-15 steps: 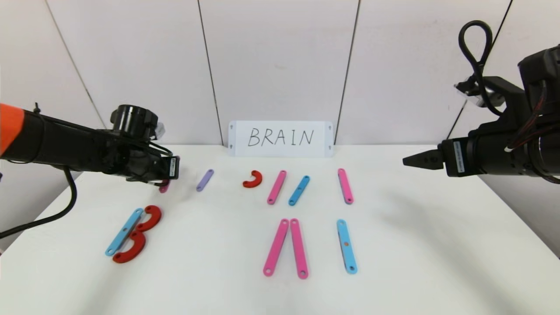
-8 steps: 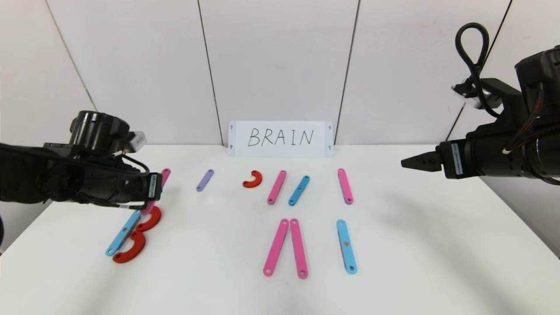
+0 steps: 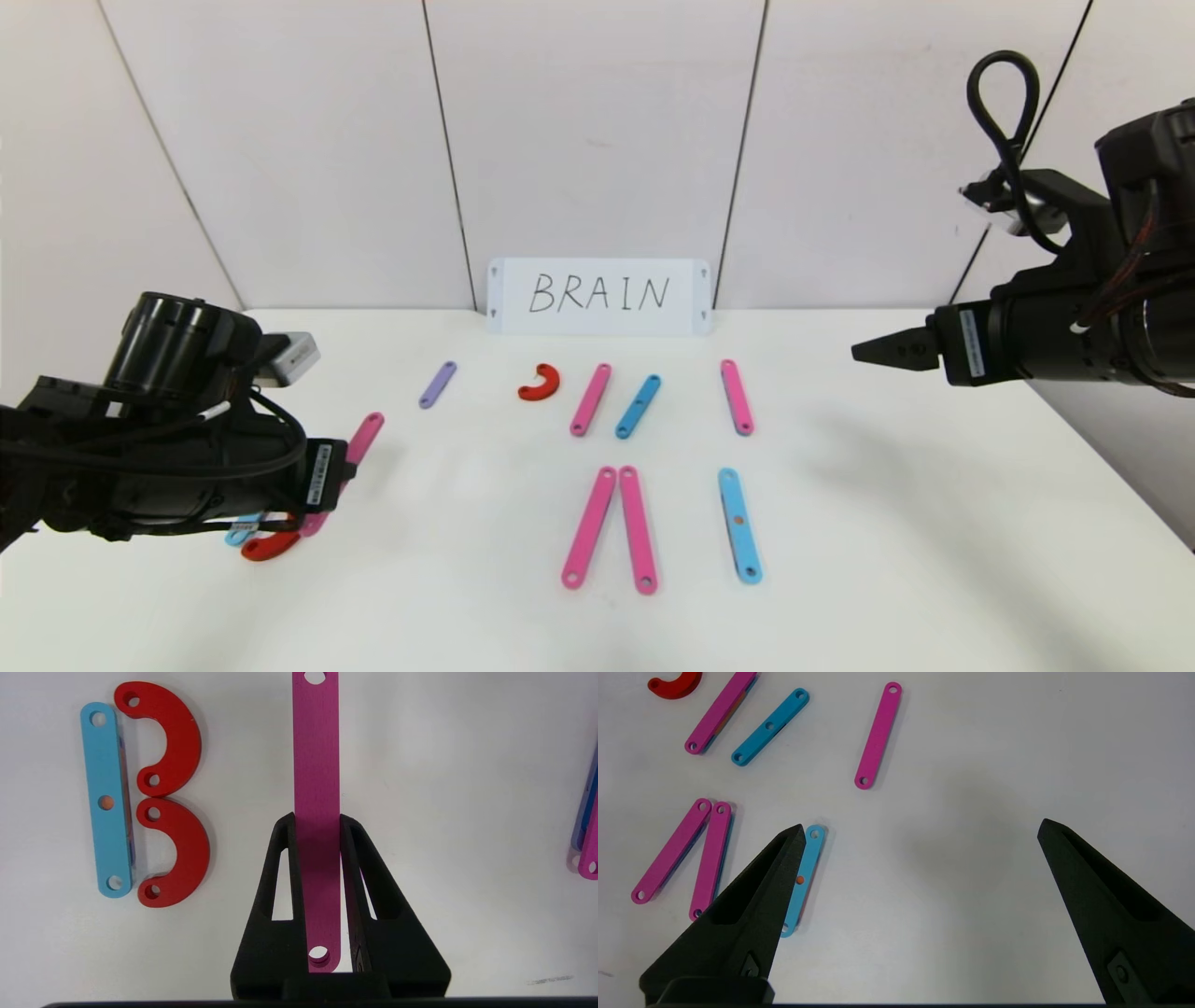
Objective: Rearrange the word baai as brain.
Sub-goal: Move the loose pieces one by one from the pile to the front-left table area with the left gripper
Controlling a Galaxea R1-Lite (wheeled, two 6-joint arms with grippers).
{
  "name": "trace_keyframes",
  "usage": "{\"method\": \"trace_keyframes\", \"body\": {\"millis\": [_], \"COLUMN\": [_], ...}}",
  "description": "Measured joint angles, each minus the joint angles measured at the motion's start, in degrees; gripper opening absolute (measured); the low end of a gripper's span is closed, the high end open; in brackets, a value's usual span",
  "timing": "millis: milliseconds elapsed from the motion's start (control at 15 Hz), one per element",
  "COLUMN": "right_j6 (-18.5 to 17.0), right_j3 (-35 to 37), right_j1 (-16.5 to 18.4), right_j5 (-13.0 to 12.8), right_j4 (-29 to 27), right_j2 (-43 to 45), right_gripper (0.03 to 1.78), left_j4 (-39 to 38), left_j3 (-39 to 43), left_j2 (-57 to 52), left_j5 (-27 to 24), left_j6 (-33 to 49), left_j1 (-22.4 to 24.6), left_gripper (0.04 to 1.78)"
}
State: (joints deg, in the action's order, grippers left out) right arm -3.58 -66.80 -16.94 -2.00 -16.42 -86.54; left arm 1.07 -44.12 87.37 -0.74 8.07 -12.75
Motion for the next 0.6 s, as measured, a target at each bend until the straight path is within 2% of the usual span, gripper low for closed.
{"method": "trace_keyframes", "body": {"millis": [333,600], "right_j6": [0.09,0.06], "right_j3": [0.00,0.00], "right_j1": [0.00,0.11], "right_j5": [0.00,0.00], "right_j4": [-0.02,0.00], "right_j2": [0.10,0.10], "right_gripper": [1.74,1.74], "left_j4": [-2.89,-6.61], "left_j3": [1.56,2.78], "left_j2": [1.72,4.83], "left_j5": [0.65,3.85], "left_j6": [3.91,5.79], "left_j1": [-2.54,-5.08], "left_gripper": [0.28,0.28]}}
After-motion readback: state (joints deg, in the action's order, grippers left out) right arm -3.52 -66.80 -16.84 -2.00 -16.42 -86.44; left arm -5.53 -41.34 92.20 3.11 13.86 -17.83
